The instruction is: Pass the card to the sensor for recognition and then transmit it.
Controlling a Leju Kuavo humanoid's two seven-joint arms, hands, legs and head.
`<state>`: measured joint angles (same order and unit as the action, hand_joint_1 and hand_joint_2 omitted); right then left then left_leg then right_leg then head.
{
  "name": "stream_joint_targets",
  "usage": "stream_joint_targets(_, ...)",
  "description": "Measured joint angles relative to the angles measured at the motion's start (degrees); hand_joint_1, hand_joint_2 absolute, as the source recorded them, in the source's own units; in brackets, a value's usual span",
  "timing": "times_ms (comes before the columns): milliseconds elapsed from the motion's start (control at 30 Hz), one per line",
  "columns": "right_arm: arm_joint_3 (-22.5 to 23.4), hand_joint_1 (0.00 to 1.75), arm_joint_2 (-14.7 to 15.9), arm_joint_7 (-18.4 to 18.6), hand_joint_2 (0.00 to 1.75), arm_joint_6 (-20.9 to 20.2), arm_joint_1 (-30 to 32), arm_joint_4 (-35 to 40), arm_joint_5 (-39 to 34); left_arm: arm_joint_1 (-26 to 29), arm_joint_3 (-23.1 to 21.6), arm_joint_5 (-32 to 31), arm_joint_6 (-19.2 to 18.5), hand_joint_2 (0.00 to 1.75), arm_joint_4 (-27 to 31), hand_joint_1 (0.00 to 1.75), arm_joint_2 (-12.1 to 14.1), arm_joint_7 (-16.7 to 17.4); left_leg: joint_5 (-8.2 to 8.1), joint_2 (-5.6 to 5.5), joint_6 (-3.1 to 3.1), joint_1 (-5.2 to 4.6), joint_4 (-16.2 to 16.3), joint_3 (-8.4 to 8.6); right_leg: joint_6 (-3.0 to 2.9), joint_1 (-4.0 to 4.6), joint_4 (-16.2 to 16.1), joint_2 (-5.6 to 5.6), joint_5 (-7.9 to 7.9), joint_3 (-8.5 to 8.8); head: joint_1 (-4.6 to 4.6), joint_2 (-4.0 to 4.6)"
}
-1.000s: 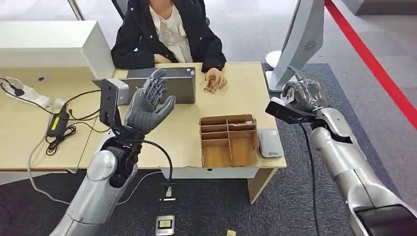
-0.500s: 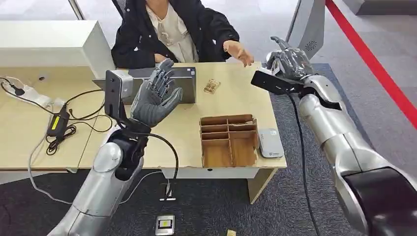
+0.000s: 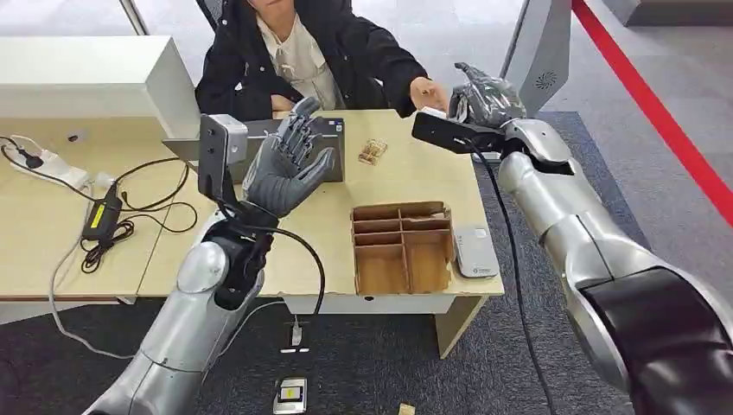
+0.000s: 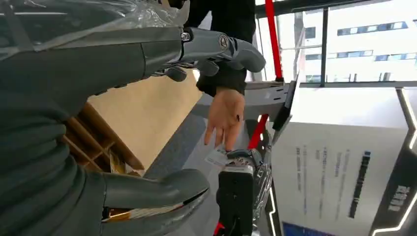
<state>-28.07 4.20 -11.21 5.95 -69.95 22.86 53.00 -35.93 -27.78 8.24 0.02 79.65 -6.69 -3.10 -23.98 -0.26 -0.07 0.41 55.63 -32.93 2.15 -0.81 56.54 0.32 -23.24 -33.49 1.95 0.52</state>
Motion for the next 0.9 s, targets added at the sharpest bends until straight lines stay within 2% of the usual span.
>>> stream_joint_targets(200,-0.2,1.75,-0.4,2.4,1.75,0.1,0.0,-1.8,-0.2,-0.6,-0.1,0.4,0.0,1.75,-1.6,0.00,-0.6,0.0,0.00,0.00,0.00,0.00,0.0,0.00,0.00,0.00,0.0,-0.01,0.00,0.00,0.00,0.00)
stream_joint_targets(233,-0.2,0.12,-0.4,2.6,1.75,0.2,0.0,-2.1,-0.2,-0.6,-0.2,0.5,0.0,1.75,-1.8,0.00,-0.7,0.0,0.00,0.00,0.00,0.00,0.0,-0.01,0.00,0.00,0.0,-0.01,0.00,0.00,0.00,0.00)
stream_joint_targets(267,-0.2,0.05,-0.4,2.8,1.75,0.2,0.0,-2.3,-0.2,-0.7,-0.2,0.5,0.0,1.75,-2.0,0.00,-0.8,0.0,0.00,0.00,0.00,0.00,0.0,-0.01,0.00,0.00,0.0,0.00,0.00,0.00,0.00,0.00)
stream_joint_targets(333,-0.2,0.00,-0.3,3.1,1.75,0.5,0.1,-2.8,-0.3,-0.9,-0.3,0.7,0.0,1.75,-2.4,0.00,-0.9,0.0,-0.01,0.00,0.01,-0.01,0.0,0.00,0.00,-0.01,0.0,0.00,0.00,0.00,0.00,0.00)
stream_joint_targets(533,-0.2,0.00,0.3,2.8,1.75,3.3,0.3,-3.5,-1.5,-1.5,-1.0,1.3,0.0,1.75,-3.7,0.00,-1.2,0.0,0.00,0.00,0.01,-0.01,0.0,0.00,0.01,-0.01,0.0,0.01,0.01,0.00,0.02,0.00)
stream_joint_targets(667,0.0,0.00,0.8,0.0,1.75,6.0,0.3,-3.6,-4.7,-1.7,-1.3,1.4,0.3,1.75,-4.2,0.00,-1.4,0.0,0.00,0.00,0.00,-0.01,0.0,0.02,0.01,0.00,0.0,0.03,0.01,0.00,0.00,0.00)
stream_joint_targets(900,1.8,0.00,0.6,-6.9,1.75,9.1,0.4,-3.1,-12.8,-1.6,-1.5,0.7,3.8,1.75,-4.3,0.00,-1.4,-0.6,0.00,-0.01,0.00,0.00,0.0,-0.01,0.01,0.01,0.0,0.03,0.01,0.00,0.02,0.00)
